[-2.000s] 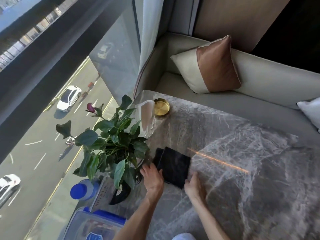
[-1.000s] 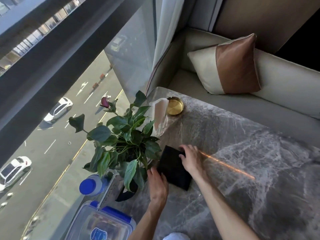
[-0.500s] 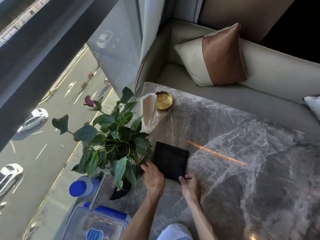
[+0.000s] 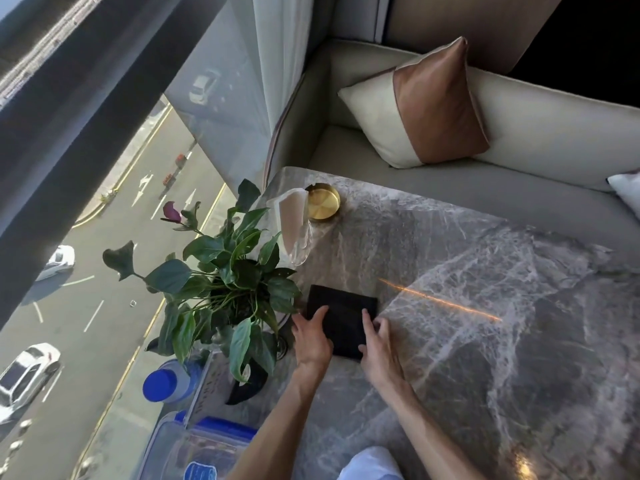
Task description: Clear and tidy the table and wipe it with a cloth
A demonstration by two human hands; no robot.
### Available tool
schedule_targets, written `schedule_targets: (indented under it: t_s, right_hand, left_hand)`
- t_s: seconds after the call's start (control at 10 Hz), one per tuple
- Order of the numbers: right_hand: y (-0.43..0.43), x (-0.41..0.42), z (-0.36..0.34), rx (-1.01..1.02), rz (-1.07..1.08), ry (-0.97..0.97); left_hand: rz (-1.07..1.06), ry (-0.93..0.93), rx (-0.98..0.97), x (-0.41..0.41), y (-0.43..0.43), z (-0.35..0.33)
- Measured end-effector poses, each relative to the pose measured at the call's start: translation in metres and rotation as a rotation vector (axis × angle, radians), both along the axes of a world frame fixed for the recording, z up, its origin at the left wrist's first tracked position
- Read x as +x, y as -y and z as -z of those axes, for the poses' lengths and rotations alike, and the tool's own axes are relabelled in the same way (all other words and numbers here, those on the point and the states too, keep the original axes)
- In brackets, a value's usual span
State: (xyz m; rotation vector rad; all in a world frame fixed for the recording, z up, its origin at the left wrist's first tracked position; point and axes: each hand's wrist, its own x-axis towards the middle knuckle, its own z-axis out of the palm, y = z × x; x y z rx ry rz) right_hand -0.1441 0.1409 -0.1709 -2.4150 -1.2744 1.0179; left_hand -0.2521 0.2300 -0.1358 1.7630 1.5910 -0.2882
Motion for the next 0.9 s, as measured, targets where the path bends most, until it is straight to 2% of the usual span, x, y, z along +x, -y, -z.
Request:
schedule_targets:
  t_s: [0.1,0.2,0.3,0.4,0.5,0.7,0.8,0.9]
  right_hand:
    - [-0.001,-0.004,0.004,0.047,0.067,-0.042]
    - [-0.003,-0.009,0.005,0.089,0.087,-0.044]
    - [-0.001,-0.017,0.002,0.064,0.103,0.077]
    - [0.002,-0.015,0.001,0.018,-0.023,0.237]
    - [0.005,-0.005,0.005,-0.105,-0.149,0.228]
    - [-0.008,0.002,-0.016,-0.200,-0.141,0.114]
    - [0.001,0.007,-0.033,-0.108,-0.066,0.035]
    - [0.035,0.011,-0.048,0.063,-0.064,0.149]
  left_hand:
    - [0.021,-0.033,0.040,0.004,-0.006,-0.001]
    - [0.085,-0.117,0.166,0.007,-0.003,0.000]
    - [0.153,-0.201,0.204,0.004,0.005,0.005]
    - [0.354,-0.180,0.259,-0.004,0.006,0.013]
    - [0.431,-0.138,0.157,-0.016,0.004,0.021]
    - [0.468,-0.218,0.087,-0.013,0.006,0.001]
    - [0.444,-0.177,0.165,-0.016,0.023,-0.014]
    - [0.497,-0.146,0.267,-0.031,0.045,-0.023]
